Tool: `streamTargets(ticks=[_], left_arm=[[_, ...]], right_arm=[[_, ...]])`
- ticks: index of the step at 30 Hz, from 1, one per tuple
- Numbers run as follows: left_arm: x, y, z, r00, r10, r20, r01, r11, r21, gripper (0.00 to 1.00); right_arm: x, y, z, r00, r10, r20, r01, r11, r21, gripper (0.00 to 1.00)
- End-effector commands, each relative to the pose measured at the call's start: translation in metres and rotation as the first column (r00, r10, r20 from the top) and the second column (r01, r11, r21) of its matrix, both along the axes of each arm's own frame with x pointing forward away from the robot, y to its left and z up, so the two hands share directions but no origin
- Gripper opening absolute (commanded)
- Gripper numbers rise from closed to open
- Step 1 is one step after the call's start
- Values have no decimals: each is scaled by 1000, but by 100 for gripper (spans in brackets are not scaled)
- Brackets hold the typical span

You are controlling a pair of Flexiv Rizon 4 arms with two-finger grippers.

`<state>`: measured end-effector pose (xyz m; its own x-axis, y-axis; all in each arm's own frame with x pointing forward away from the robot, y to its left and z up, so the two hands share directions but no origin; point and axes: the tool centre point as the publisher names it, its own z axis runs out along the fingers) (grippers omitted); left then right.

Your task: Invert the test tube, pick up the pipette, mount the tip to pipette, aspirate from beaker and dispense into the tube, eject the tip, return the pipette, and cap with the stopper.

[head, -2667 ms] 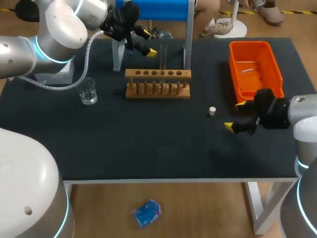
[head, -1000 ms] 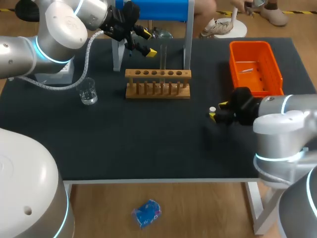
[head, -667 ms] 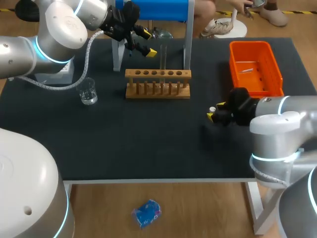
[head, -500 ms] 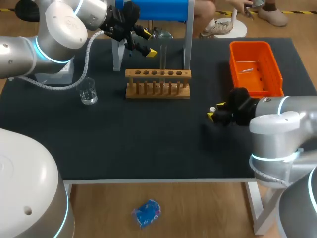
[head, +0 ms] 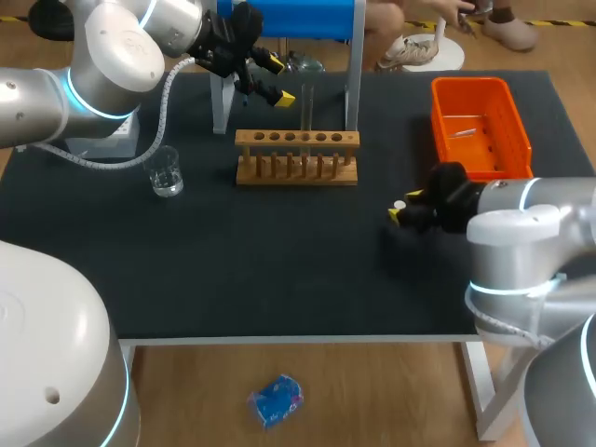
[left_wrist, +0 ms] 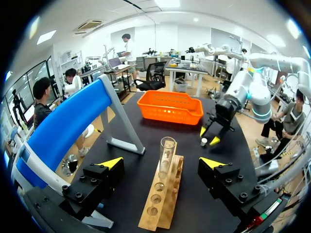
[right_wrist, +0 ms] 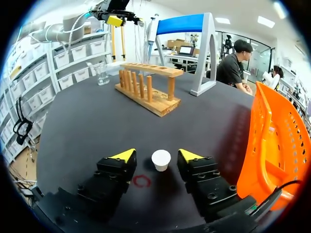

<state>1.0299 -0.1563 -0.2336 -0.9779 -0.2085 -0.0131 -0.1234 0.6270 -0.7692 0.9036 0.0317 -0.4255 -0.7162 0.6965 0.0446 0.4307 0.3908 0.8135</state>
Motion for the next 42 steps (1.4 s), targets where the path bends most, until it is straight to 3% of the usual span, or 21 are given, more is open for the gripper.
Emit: streamTargets(ticks=[1, 6, 14, 28, 35, 42], left_arm=[[1, 0, 1, 1000, -2, -4, 2, 1000, 3, 100], [1, 0, 1, 1000, -2, -4, 2, 1000, 3, 100], [1, 0, 1, 1000, -2, -4, 2, 1000, 3, 100], [1, 0, 1, 1000, -2, -4, 2, 1000, 3, 100], [1, 0, 1, 1000, -2, -4, 2, 1000, 3, 100], [1, 0, 1, 1000, -2, -4, 2, 1000, 3, 100]], right_arm=[[5, 1, -2, 1000, 0, 2, 0, 1000, 5, 50], [10, 2, -3, 1000, 0, 1, 0, 1000, 3, 60], [14, 4, -5, 1000, 6, -4, -6, 1000, 0, 50], [20, 7, -7, 1000, 13, 3, -13, 1000, -13, 46], [22, 8, -8, 1000, 11, 3, -11, 1000, -21, 34], [21, 8, -11, 1000, 10, -5, -10, 1000, -22, 29]])
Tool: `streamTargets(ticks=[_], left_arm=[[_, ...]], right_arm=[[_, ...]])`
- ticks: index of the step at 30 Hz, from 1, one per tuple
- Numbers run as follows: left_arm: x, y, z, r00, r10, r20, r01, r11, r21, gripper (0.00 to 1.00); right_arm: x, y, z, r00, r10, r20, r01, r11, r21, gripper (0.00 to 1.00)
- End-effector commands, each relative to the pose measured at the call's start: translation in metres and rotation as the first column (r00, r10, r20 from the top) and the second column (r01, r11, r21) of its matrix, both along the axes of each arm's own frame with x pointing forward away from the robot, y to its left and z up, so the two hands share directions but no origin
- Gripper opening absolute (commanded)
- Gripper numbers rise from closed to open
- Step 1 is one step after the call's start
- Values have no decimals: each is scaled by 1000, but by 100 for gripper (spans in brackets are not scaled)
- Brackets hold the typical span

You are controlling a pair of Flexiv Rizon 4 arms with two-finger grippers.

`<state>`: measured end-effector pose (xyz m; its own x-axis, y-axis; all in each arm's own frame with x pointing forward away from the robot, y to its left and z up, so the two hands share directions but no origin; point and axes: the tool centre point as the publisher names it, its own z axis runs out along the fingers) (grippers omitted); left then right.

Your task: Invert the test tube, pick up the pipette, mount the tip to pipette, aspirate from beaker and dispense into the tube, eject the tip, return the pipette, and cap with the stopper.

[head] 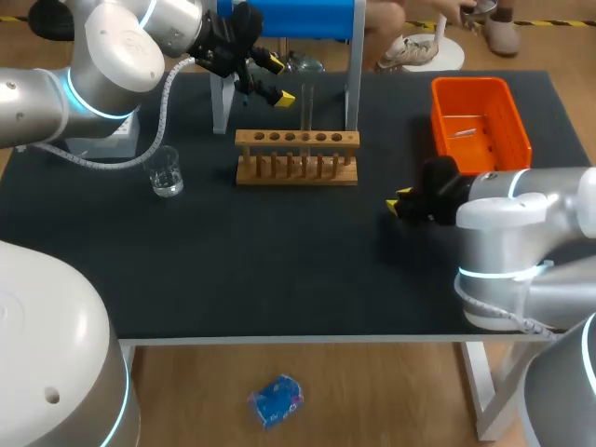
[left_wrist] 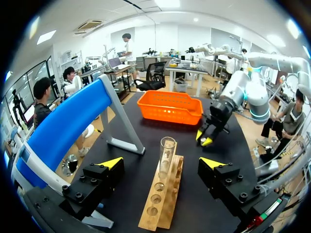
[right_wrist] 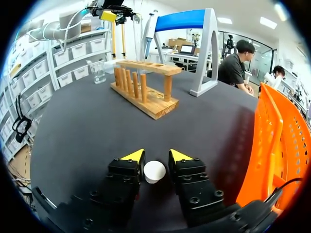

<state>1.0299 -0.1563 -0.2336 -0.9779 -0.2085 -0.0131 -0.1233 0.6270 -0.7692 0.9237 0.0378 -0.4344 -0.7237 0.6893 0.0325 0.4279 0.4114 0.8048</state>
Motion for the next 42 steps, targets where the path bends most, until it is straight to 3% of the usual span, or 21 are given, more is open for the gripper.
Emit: streamTargets(ticks=[1, 7, 20, 42], left_arm=[[1, 0, 1, 1000, -2, -4, 2, 1000, 3, 100], [1, 0, 1, 1000, -2, -4, 2, 1000, 3, 100], [1, 0, 1, 1000, -2, -4, 2, 1000, 3, 100], [1, 0, 1, 1000, -2, -4, 2, 1000, 3, 100]], right_arm=[[1, 2, -2, 1000, -1, -4, 1, 1000, -3, 28], [0, 3, -3, 1000, 0, -7, -1, 1000, -1, 23], [-4, 7, 0, 1000, 11, -5, -11, 1000, -14, 28], [-5, 1, 0, 1000, 3, -1, -3, 999, -37, 23]])
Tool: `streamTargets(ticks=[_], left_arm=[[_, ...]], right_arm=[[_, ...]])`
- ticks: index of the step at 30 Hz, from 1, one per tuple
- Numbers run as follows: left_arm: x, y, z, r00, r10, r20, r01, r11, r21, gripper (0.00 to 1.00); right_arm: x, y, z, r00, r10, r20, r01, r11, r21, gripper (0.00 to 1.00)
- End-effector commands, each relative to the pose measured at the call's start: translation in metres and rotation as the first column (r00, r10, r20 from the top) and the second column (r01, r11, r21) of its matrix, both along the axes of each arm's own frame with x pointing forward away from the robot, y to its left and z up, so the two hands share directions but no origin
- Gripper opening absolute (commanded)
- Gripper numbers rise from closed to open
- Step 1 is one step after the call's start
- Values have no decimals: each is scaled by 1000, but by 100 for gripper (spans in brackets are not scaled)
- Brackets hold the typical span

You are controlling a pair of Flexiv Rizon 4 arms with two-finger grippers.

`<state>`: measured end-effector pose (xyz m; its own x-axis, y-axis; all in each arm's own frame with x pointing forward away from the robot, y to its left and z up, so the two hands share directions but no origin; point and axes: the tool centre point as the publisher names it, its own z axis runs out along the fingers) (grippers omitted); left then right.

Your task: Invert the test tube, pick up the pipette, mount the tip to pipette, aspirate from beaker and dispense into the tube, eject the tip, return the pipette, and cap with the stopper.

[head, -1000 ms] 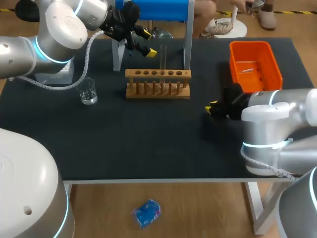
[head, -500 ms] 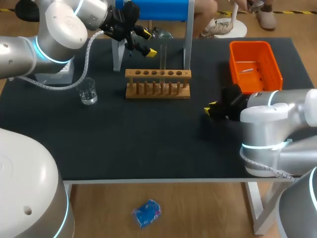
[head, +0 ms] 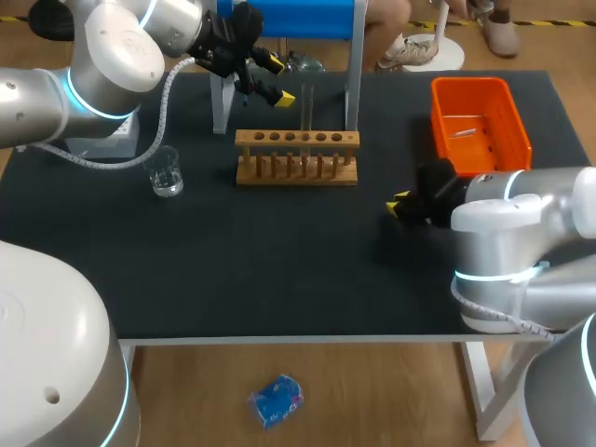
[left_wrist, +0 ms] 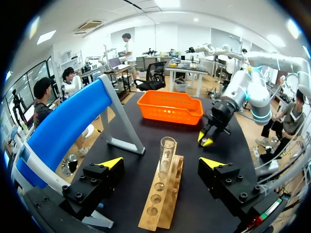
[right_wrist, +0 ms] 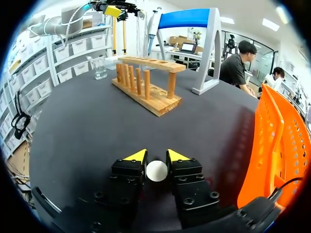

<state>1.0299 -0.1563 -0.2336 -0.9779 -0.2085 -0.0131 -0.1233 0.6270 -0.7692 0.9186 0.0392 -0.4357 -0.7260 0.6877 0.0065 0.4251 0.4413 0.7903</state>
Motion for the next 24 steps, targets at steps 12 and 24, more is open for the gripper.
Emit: streamTargets(ticks=[12, 24], left_arm=[[1, 0, 1, 1000, -2, -4, 2, 1000, 3, 100], [1, 0, 1, 1000, -2, -4, 2, 1000, 3, 100]], right_arm=[[-2, 2, 2, 1000, 0, -14, 0, 1000, 13, 0], [-2, 1, 16, 1000, 15, -9, -15, 1000, 7, 0]])
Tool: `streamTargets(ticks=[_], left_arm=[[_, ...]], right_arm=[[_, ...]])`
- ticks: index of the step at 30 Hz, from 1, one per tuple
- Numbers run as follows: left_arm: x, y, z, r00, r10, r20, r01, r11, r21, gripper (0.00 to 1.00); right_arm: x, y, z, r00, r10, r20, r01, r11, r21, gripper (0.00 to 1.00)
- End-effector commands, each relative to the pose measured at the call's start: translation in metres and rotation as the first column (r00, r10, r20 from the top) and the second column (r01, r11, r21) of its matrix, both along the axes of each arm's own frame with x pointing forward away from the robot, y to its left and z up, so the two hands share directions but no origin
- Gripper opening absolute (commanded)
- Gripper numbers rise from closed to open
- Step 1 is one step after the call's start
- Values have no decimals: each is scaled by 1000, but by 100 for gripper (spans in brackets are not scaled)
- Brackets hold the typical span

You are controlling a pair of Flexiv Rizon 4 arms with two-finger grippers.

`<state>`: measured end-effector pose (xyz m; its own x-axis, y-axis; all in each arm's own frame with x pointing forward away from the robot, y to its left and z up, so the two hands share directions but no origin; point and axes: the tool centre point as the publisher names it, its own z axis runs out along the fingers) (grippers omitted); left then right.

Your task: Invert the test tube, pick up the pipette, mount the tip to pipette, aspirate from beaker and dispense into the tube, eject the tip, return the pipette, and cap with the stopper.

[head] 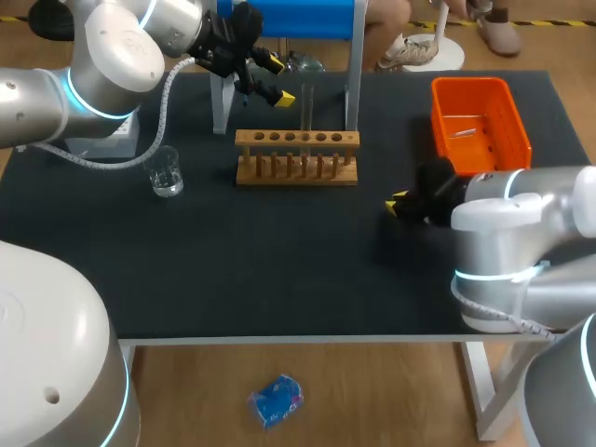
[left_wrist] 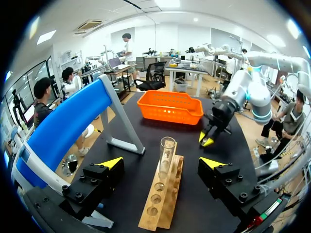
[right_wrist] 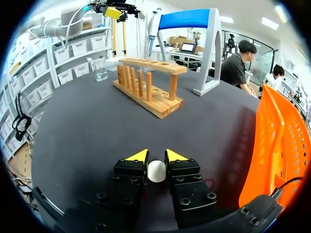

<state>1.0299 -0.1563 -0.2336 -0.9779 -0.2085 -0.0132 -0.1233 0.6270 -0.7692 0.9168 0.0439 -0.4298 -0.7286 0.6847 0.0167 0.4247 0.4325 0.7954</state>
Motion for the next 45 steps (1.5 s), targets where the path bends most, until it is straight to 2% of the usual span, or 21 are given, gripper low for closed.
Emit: streamTargets(ticks=[1, 8, 9, 13, 16, 21, 27, 28, 30, 32, 34, 36, 37, 45], left_arm=[[1, 0, 1, 1000, -2, -4, 2, 1000, 3, 100], [1, 0, 1, 1000, -2, -4, 2, 1000, 3, 100], [1, 0, 1, 1000, -2, -4, 2, 1000, 3, 100], [1, 0, 1, 1000, -2, -4, 2, 1000, 3, 100], [1, 0, 1, 1000, -2, -4, 2, 1000, 3, 100], [1, 0, 1, 1000, -2, -4, 2, 1000, 3, 100], [1, 0, 1, 1000, -2, -4, 2, 1000, 3, 100], [1, 0, 1, 1000, -2, -4, 2, 1000, 3, 100], [1, 0, 1, 1000, -2, -4, 2, 1000, 3, 100], [1, 0, 1, 1000, -2, -4, 2, 1000, 3, 100], [1, 0, 1, 1000, -2, -4, 2, 1000, 3, 100], [1, 0, 1, 1000, -2, -4, 2, 1000, 3, 100], [1, 0, 1, 1000, -2, -4, 2, 1000, 3, 100], [1, 0, 1, 1000, -2, -4, 2, 1000, 3, 100]], right_arm=[[0, -4, 13, 1000, 15, -9, -15, 1000, -7, 0], [3, -7, 51, 985, 161, -62, -162, 987, -22, 0], [3, -7, 58, 979, 193, -70, -196, 980, -44, 0], [3, -6, 87, 953, 296, -63, -299, 953, -47, 0], [3, -4, 108, 921, 381, -75, -385, 921, -51, 0], [3, 0, 137, 843, 521, -135, -531, 846, -48, 0], [13, 1, 163, 763, 612, -206, -635, 769, -67, 0], [15, 2, 169, 741, 636, -217, -659, 751, -49, 0], [19, 3, 175, 723, 653, -226, -678, 733, -54, 0], [24, 6, 182, 687, 685, -244, -713, 699, -46, 0], [30, 11, 192, 649, 721, -240, -743, 669, 0, 0], [33, 13, 201, 649, 730, -216, -746, 666, 8, 0], [35, 12, 209, 670, 720, -178, -730, 683, 16, 0], [35, 12, 209, 670, 720, -178, -730, 683, 16, 0]])
